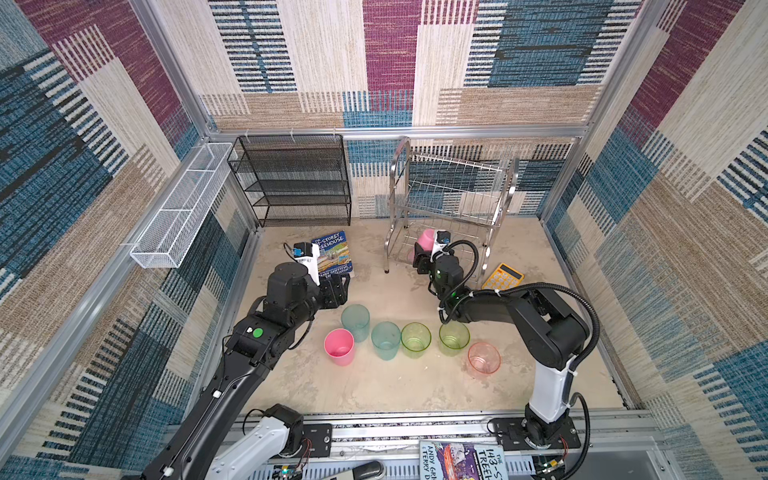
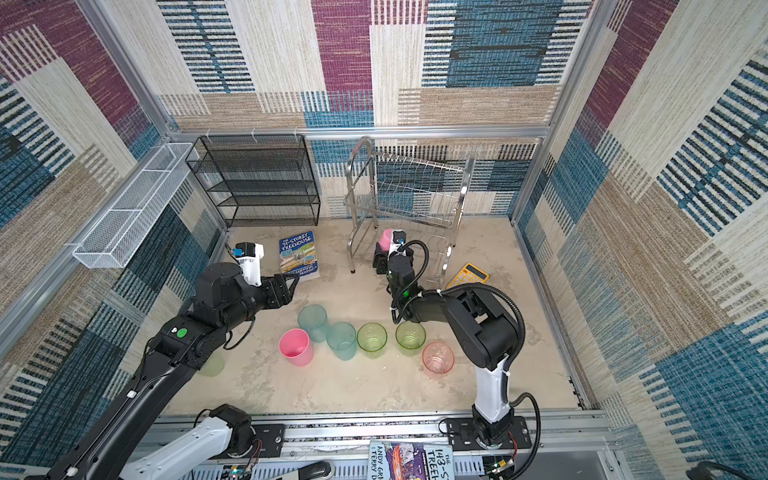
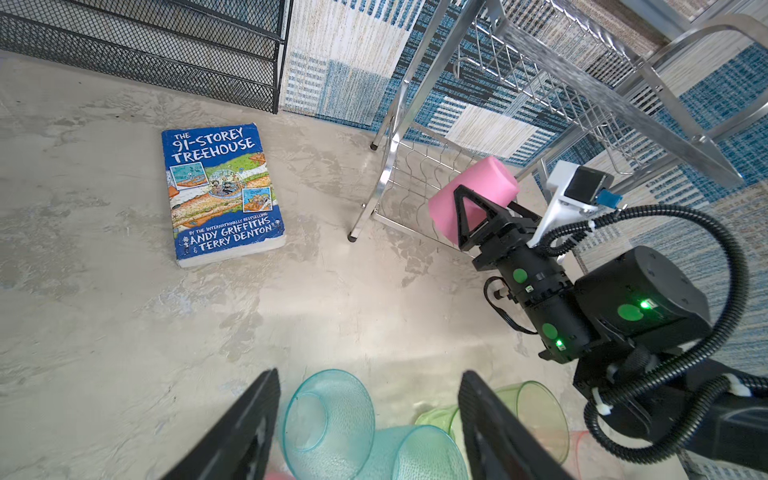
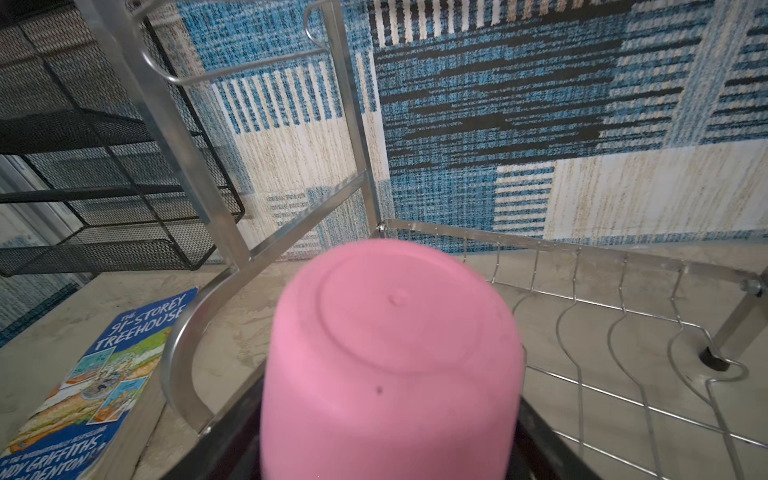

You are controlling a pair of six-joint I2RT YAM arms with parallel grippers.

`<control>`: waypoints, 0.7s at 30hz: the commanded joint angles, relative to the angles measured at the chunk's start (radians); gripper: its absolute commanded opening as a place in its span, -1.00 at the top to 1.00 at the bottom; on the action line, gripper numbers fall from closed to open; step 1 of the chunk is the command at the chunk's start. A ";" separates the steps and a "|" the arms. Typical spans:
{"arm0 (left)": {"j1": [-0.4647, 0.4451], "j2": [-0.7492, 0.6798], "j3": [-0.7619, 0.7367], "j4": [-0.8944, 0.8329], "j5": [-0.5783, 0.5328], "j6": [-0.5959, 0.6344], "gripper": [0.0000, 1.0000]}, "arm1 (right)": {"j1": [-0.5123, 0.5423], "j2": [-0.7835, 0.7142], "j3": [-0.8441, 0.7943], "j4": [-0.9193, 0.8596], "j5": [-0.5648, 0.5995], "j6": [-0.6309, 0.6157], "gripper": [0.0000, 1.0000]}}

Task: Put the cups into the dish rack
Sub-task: 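Carry the pink cup with the right gripper over the dish rack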

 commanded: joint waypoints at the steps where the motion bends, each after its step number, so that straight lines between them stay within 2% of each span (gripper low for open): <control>1: 0.011 -0.010 -0.009 0.013 0.017 0.029 -0.43 | -0.011 0.018 0.016 0.057 0.043 -0.055 -0.47; 10: 0.049 -0.018 -0.043 0.043 0.058 0.031 -0.42 | -0.057 0.072 0.052 0.063 0.071 -0.103 -0.48; 21: 0.100 -0.023 -0.069 0.071 0.143 0.012 -0.42 | -0.122 0.136 0.101 0.024 0.125 -0.080 -0.48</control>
